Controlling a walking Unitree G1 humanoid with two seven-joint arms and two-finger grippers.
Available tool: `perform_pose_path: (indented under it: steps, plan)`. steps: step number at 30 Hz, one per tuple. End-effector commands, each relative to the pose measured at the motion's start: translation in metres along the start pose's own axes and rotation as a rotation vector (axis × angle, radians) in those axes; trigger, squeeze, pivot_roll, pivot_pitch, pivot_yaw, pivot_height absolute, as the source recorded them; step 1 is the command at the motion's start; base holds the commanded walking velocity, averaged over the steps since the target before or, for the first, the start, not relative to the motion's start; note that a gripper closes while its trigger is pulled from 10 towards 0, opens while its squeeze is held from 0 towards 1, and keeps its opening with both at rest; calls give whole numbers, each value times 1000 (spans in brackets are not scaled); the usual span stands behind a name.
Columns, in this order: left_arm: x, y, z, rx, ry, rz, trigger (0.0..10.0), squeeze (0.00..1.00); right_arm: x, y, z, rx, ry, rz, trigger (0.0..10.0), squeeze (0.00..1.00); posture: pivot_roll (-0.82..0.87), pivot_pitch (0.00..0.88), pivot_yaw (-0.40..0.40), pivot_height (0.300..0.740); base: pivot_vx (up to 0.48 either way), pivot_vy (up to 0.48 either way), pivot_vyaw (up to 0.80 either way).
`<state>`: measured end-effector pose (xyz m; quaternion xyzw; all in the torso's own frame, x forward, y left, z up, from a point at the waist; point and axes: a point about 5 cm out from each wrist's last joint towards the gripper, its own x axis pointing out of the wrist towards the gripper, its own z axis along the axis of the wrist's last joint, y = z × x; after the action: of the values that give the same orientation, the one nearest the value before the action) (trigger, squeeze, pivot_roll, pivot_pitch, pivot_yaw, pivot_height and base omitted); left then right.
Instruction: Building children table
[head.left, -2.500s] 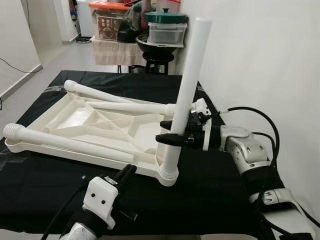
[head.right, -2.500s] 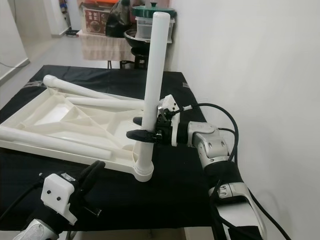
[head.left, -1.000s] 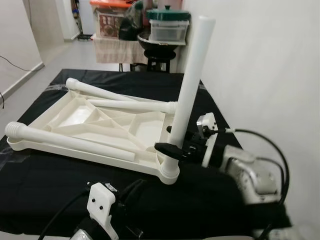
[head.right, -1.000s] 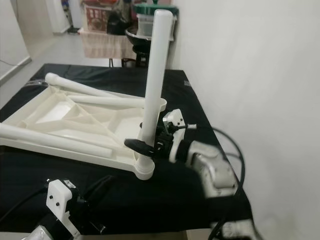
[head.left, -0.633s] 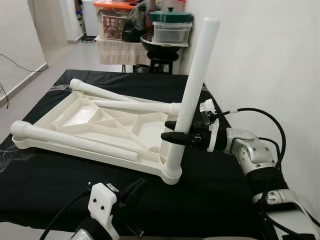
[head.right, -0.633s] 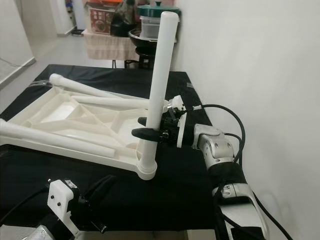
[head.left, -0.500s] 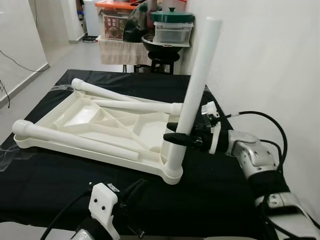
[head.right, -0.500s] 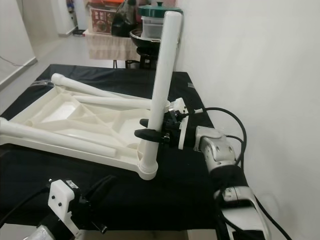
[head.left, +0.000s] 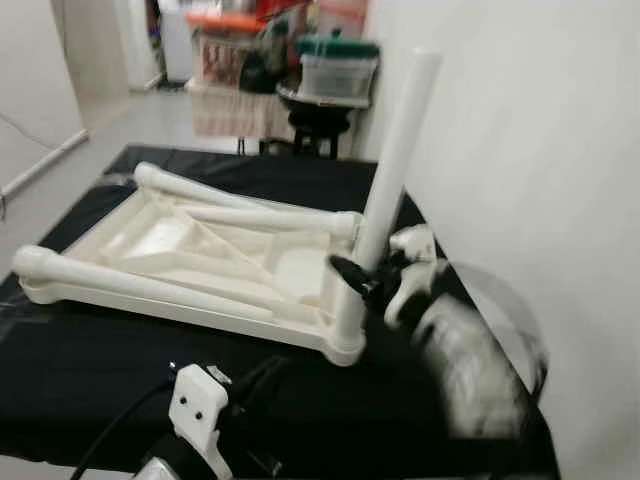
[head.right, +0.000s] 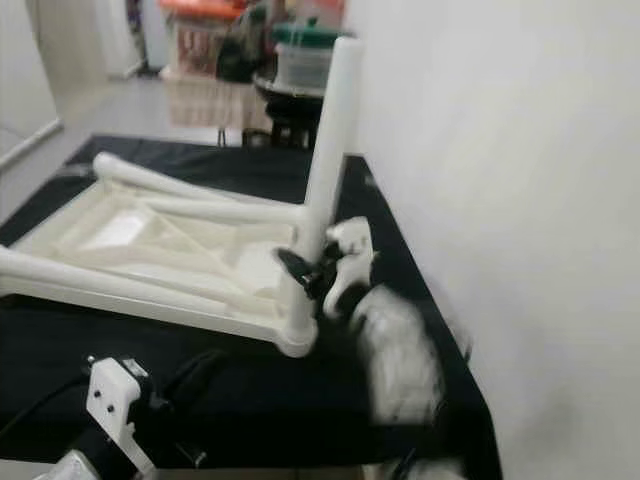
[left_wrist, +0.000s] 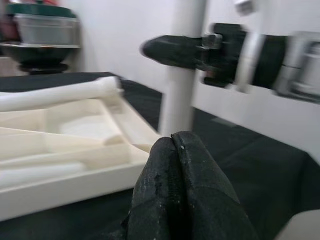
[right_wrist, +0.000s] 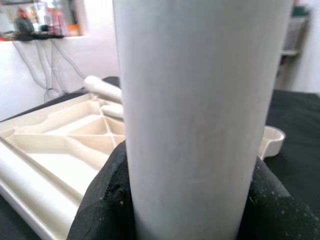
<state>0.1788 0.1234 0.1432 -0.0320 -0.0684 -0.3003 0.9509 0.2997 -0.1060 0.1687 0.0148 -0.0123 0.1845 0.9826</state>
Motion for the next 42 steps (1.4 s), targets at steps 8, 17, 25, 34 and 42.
perform_pose_path:
  steps: [8, 17, 25, 34, 42]
  plan:
    - [0, 2, 0, 11, 12, 5, 10000, 0, -2, 0, -26, 82, 166, 24, 10000, 0, 11, 0, -90, 740, 0, 0, 0]
    - [1, 2, -1, 2, 11, -2, 10000, 0, 3, 1, 7, 60, 77, 549, 10000, 0, 6, 0, -79, 740, 0, 0, 0]
    - [3, 2, -2, 4, 11, 2, 10000, 0, 12, -31, 23, -38, 112, 875, 10000, 0, 17, 0, -84, 740, 0, 0, 0]
    - [3, 0, -2, 3, 11, 2, 10000, 0, 27, -45, 32, 37, 113, 932, 0, 0, 24, 0, -85, 740, 0, 0, 0]
    - [3, -2, -1, 1, 10, 0, 10000, 0, 15, -46, 19, 12, 132, 805, 0, 0, 20, 0, -101, 740, 0, 0, 0]
